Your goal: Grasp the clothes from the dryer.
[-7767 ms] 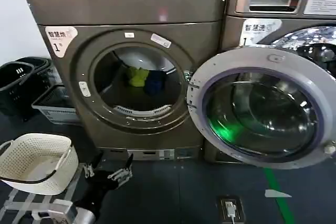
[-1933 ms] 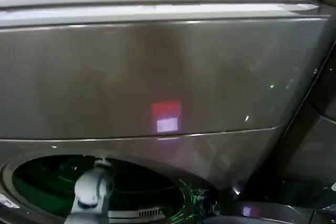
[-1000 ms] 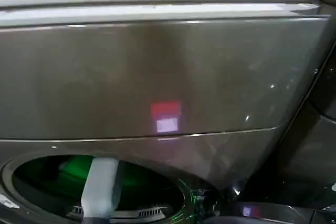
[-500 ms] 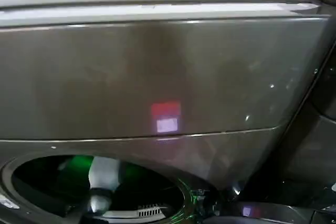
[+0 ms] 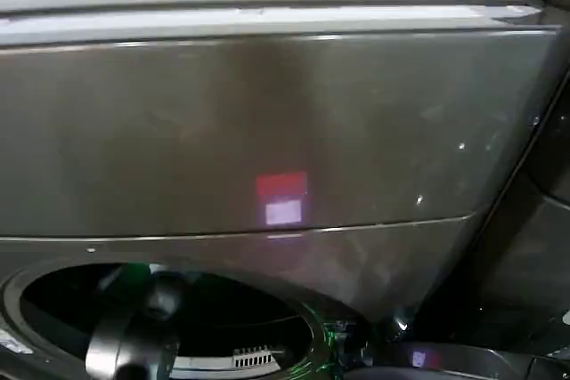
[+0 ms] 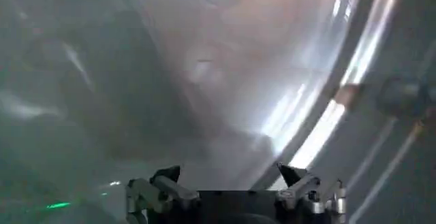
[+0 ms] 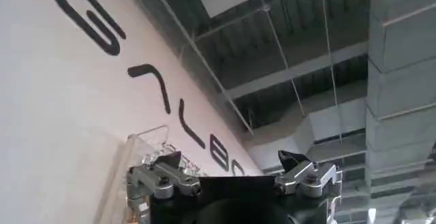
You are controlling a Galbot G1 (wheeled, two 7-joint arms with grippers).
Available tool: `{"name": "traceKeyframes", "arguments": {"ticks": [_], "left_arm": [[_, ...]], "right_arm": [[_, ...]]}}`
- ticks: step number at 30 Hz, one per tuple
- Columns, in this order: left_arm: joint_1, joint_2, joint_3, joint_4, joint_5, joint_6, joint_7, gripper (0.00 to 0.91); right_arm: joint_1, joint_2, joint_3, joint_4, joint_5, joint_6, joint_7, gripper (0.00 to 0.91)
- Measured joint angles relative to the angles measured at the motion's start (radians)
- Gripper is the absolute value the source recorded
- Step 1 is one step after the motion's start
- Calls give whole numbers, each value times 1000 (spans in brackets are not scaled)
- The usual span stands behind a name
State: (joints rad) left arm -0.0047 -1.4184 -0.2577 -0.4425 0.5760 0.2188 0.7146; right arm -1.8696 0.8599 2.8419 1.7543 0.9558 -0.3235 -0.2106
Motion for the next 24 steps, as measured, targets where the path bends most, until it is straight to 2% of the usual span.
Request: {"name": "traceKeyframes", "arguments": {"ticks": [8,24], "left_arm": [[-48,1,31,53,175,-33,45,907],[-117,-3,109,144,363,-69,89,907]], "right_arm": [[0,0,0,5,0,-1,0,907],[5,6,-5,9,0,-2,0,907]]}}
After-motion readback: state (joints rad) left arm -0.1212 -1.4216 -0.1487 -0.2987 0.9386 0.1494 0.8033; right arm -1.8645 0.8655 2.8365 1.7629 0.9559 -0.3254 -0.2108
